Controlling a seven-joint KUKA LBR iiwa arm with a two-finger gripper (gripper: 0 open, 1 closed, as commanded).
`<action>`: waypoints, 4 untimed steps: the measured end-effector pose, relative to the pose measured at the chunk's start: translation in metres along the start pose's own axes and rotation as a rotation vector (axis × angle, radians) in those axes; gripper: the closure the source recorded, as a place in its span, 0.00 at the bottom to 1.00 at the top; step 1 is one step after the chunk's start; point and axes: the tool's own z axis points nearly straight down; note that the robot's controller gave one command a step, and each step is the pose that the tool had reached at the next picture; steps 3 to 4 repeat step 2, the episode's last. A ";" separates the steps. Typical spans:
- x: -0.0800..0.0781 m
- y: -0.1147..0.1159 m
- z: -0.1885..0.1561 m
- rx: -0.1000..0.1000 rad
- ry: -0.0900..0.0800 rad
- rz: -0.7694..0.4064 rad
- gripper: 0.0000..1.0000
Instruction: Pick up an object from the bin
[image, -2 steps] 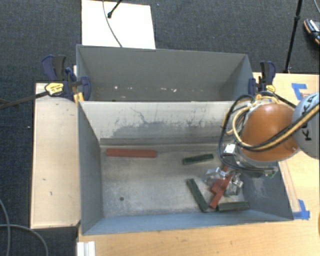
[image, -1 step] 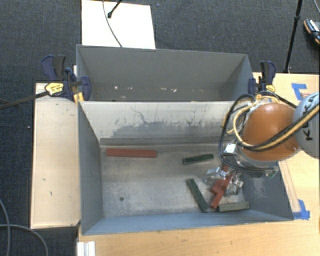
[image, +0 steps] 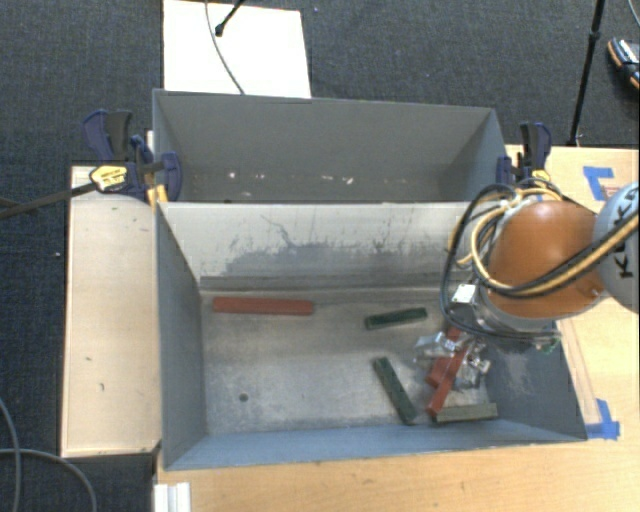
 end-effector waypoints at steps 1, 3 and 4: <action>0.000 0.000 -0.023 0.000 0.000 0.001 1.00; 0.000 -0.001 -0.042 0.006 -0.002 0.002 1.00; 0.000 -0.001 -0.042 0.006 -0.002 0.002 1.00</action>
Offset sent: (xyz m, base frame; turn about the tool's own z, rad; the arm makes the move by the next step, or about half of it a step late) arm 0.0000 0.0000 0.0374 0.0000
